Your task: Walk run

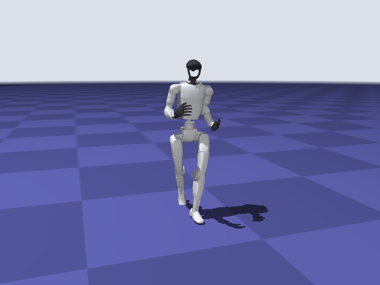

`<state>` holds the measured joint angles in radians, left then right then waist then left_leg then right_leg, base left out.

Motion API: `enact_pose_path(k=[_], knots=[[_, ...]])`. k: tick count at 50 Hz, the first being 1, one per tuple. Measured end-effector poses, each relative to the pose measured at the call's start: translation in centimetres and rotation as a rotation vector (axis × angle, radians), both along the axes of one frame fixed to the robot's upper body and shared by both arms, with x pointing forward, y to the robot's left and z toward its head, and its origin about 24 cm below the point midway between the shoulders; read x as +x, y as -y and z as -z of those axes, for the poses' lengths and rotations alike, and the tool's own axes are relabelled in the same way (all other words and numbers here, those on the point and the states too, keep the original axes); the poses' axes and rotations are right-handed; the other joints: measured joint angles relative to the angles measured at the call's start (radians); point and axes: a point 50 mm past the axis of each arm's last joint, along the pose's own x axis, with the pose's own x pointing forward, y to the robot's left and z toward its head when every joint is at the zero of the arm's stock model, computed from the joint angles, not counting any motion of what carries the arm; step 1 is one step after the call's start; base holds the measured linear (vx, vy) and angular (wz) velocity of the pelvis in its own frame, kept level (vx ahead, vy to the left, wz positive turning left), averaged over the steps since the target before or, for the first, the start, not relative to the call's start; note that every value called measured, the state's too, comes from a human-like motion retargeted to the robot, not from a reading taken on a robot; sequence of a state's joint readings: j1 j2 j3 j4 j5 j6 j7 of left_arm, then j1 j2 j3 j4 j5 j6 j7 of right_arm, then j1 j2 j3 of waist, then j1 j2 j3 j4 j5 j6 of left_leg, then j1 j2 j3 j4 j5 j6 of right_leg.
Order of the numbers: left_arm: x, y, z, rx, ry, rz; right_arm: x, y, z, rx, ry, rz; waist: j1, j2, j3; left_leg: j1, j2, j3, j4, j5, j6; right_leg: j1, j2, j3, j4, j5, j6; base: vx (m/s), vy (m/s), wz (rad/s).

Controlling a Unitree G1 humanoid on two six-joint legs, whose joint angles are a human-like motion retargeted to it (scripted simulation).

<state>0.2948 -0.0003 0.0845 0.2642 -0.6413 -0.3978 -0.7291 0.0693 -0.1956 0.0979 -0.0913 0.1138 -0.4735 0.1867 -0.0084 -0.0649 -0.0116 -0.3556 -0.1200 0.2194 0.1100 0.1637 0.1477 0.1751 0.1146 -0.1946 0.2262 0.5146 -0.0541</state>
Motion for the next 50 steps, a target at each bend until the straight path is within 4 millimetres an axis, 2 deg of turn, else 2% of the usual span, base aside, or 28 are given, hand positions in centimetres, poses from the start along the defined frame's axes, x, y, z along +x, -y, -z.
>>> enact_pose_path(k=[2,3,5,8,10,12,15,16,18,20,21,22,23,25,27,28,30,32,35,37,40,42,43,44,45,47,48,50], knots=[[0.9,0.1,-0.9,0.022,0.04,0.004,-1.0,0.1,2.2,-0.031,-0.092,0.031,-0.029,-0.07,-0.004,-0.008,-0.07,-0.027,0.179,-0.243,0.114,-0.087,-0.037,-0.008,0.332,0.009,0.037,1.59,-0.41,1.02],[0.9,0.9,-1.0,0.014,0.044,0.028,-2.3,0.5,4.3,-0.046,-0.18,0.057,-0.058,-0.083,-0.016,0.003,-0.123,-0.119,0.256,-0.295,0.114,-0.12,-0.065,-0.055,0.489,0.009,0.054,1.75,0.04,1.53],[2.7,-0.1,-2.1,-0.005,0.111,-0.031,-4.7,0.2,8.0,-0.053,-0.363,0.001,-0.121,-0.041,-0.032,-0.029,-0.075,-0.116,0.385,-0.384,0.114,-0.23,-0.07,-0.077,0.646,0.009,0.041,1.51,0.0,0.38],[4.6,0.9,-3.3,-0.011,0.169,-0.03,-10.3,1.1,12.9,-0.008,-0.672,-0.023,-0.102,0.032,-0.049,0.089,0.018,-0.114,0.338,-0.429,0.089,-0.364,-0.038,-0.05,0.678,-0.188,0.018,1.14,-0.23,-0.12],[5.2,1.4,-4.1,-0.001,0.214,-0.056,-13.9,2.7,14.2,0.026,-0.791,0.027,-0.113,0.042,-0.046,0.17,0.018,-0.128,0.268,-0.393,0.068,-0.445,-0.06,-0.033,0.629,-0.328,0.023,1.15,-0.39,0.58],[5.4,1.7,-4.4,-0.025,0.227,-0.071,-16.6,4.4,14.3,0.032,-0.833,0.117,-0.167,0.068,-0.038,0.244,0.024,-0.164,0.187,-0.269,0.028,-0.505,-0.097,-0.061,0.488,-0.407,0.041,1.33,-0.43,1.03],[4.8,1.5,-4.0,-0.084,0.206,-0.069,-19.2,6.7,13.7,-0.001,-0.847,0.246,-0.261,0.091,-0.04,0.347,0.033,-0.188,0.107,-0.036,-0.045,-0.559,-0.138,-0.069,0.198,-0.468,0.059,1.09,-0.28,0.85],[4.5,1.2,-3.8,-0.096,0.196,-0.062,-19.4,7.1,13.5,-0.017,-0.838,0.285,-0.282,0.09,-0.034,0.386,0.029,-0.191,0.095,0.031,-0.066,-0.567,-0.134,-0.029,0.108,-0.501,0.061,1.2,-0.32,0.51],[3.8,0.4,-3.5,-0.103,0.182,-0.044,-19.1,7.5,13.1,-0.048,-0.799,0.352,-0.31,0.092,-0.017,0.463,0.034,-0.195,0.082,0.142,-0.116,-0.57,-0.107,0.11,-0.027,-0.552,0.087,1.2,-0.36,0.08],[3.4,-0.6,-3.7,-0.077,0.188,-0.037,-17.4,7.0,12.6,-0.076,-0.718,0.386,-0.305,0.08,0.003,0.521,0.034,-0.184,0.121,0.222,-0.171,-0.578,-0.136,0.179,-0.072,-0.545,0.1,1.08,-0.37,-0.31],[3.2,-1.0,-4.0,-0.056,0.199,-0.038,-16.1,6.4,12.2,-0.085,-0.668,0.392,-0.324,0.054,0.016,0.532,0.012,-0.209,0.192,0.255,-0.192,-0.569,-0.159,0.165,-0.06,-0.432,0.087,1.11,-0.41,-0.03],[3.0,-1.5,-4.3,-0.035,0.208,-0.043,-14.7,5.7,11.9,-0.092,-0.617,0.391,-0.33,0.037,0.02,0.524,-0.003,-0.216,0.276,0.289,-0.214,-0.569,-0.16,0.165,-0.027,-0.395,0.047,1.12,-0.44,-0.31],[2.6,-2.1,-4.5,-0.014,0.216,-0.056,-13.1,4.7,11.5,-0.094,-0.565,0.378,-0.305,0.036,0.006,0.48,-0.003,-0.189,0.388,0.326,-0.24,-0.587,-0.118,0.191,0.045,-0.511,-0.046,1.3,-0.5,-0.9],[0.4,-2.5,-3.4,0.015,0.163,-0.071,-11.3,2.5,11.1,-0.061,-0.509,0.35,-0.278,0.057,-0.018,0.393,0.073,-0.089,0.698,0.36,-0.208,-0.568,-0.051,0.191,0.213,-0.675,-0.091,1.77,-0.62,-0.72],[0.0,-1.2,-2.0,-0.025,0.116,-0.055,-7.0,2.3,9.6,0.091,-0.375,0.39,-0.241,0.062,-0.061,0.22,0.1,-0.122,0.893,0.291,-0.211,-0.567,-0.059,0.172,0.222,-0.709,-0.081,1.12,-0.26,0.21],[-0.1,-0.4,-1.2,-0.067,0.075,-0.073,-5.0,2.8,8.5,0.178,-0.306,0.372,-0.23,0.062,-0.071,0.176,0.12,-0.088,0.926,0.213,-0.174,-0.541,-0.057,0.179,0.209,-0.722,-0.081,0.78,-0.06,-0.06],[-1.5,0.6,0.5,-0.138,-0.021,-0.117,-2.1,0.5,6.2,0.311,-0.203,0.259,-0.223,0.057,-0.096,0.122,0.122,-0.028,0.9,0.069,-0.096,-0.467,-0.065,0.196,0.158,-0.716,-0.08,1.08,-0.02,-0.11],[-2.7,0.5,1.2,-0.161,-0.057,-0.124,-0.3,-1.5,3.1,0.387,-0.079,0.16,-0.227,0.052,-0.092,0.054,0.093,-0.008,0.805,-0.031,-0.034,-0.384,-0.069,0.164,0.065,-0.654,-0.077,1.13,0.0,0.3],[-3.6,-0.4,1.6,-0.133,-0.08,-0.083,0.7,-2.2,-1.1,0.355,0.097,0.041,-0.142,0.005,-0.074,0.001,0.035,0.069,0.51,-0.107,-0.002,-0.273,-0.096,0.084,-0.053,-0.475,-0.049,0.99,-0.16,-0.63],[-4.0,-1.0,1.8,-0.1,-0.099,-0.042,0.7,-2.0,-2.5,0.241,0.156,-0.008,-0.079,-0.005,-0.059,0.017,-0.017,0.056,0.265,-0.148,0.007,-0.198,-0.08,0.053,-0.094,-0.375,-0.02,1.09,-0.21,-0.47],[-3.5,-1.1,1.8,-0.067,-0.103,-0.003,0.7,-1.1,-3.4,0.006,0.188,-0.028,-0.019,-0.009,-0.025,0.06,-0.068,0.058,0.0,-0.204,0.002,-0.095,-0.054,-0.005,-0.108,-0.276,0.008,0.86,-0.19,0.23],[-2.8,-0.8,1.5,-0.056,-0.087,0.007,0.8,-0.5,-3.0,-0.131,0.163,-0.012,-0.005,-0.002,-0.008,0.073,-0.059,0.095,-0.028,-0.162,0.027,-0.046,-0.026,-0.037,-0.066,-0.227,0.023,1.09,-0.27,0.21],[-2.4,-0.7,1.2,-0.052,-0.072,0.005,0.8,-0.3,-2.6,-0.177,0.143,-0.006,0.018,-0.008,0.0,0.067,-0.031,0.133,0.007,-0.059,0.092,-0.028,-0.019,-0.031,-0.03,-0.191,0.038,1.1,-0.67,-0.18],[-1.7,-0.6,0.9,-0.048,-0.052,0.005,0.8,-0.2,-2.0,-0.205,0.117,0.0,0.012,-0.024,-0.003,0.061,-0.021,0.126,0.076,-0.128,0.114,-0.033,-0.016,-0.051,0.032,-0.15,0.051,1.22,-1.07,-0.04],[-1.0,-0.5,0.4,-0.044,-0.03,0.006,0.9,-0.1,-1.3,-0.223,0.088,0.006,-0.007,-0.046,-0.011,0.056,-0.018,0.098,0.162,-0.284,0.114,-0.051,-0.016,-0.085,0.107,-0.108,0.064,1.47,-0.61,0.81],[-0.3,-0.1,0.2,-0.072,-0.008,0.026,-0.2,0.4,2.0,-0.233,-0.043,0.009,-0.039,-0.011,-0.042,-0.016,-0.017,-0.101,0.339,-0.364,0.114,-0.137,0.034,-0.09,0.317,0.009,0.094,1.42,0.24,1.02],[0.6,-0.7,-0.1,-0.1,0.016,0.007,-1.0,0.7,3.9,-0.239,-0.122,-0.004,-0.059,0.003,-0.056,-0.03,0.039,-0.026,0.422,-0.412,0.114,-0.215,0.038,-0.037,0.469,0.009,0.093,1.08,0.29,0.22],[1.8,-1.0,-0.8,-0.112,0.06,-0.002,-3.2,1.1,8.4,-0.218,-0.34,-0.012,-0.062,0.071,-0.074,0.003,0.118,-0.001,0.466,-0.476,0.114,-0.319,0.056,-0.006,0.629,-0.081,0.05,0.87,0.2,-0.16]])
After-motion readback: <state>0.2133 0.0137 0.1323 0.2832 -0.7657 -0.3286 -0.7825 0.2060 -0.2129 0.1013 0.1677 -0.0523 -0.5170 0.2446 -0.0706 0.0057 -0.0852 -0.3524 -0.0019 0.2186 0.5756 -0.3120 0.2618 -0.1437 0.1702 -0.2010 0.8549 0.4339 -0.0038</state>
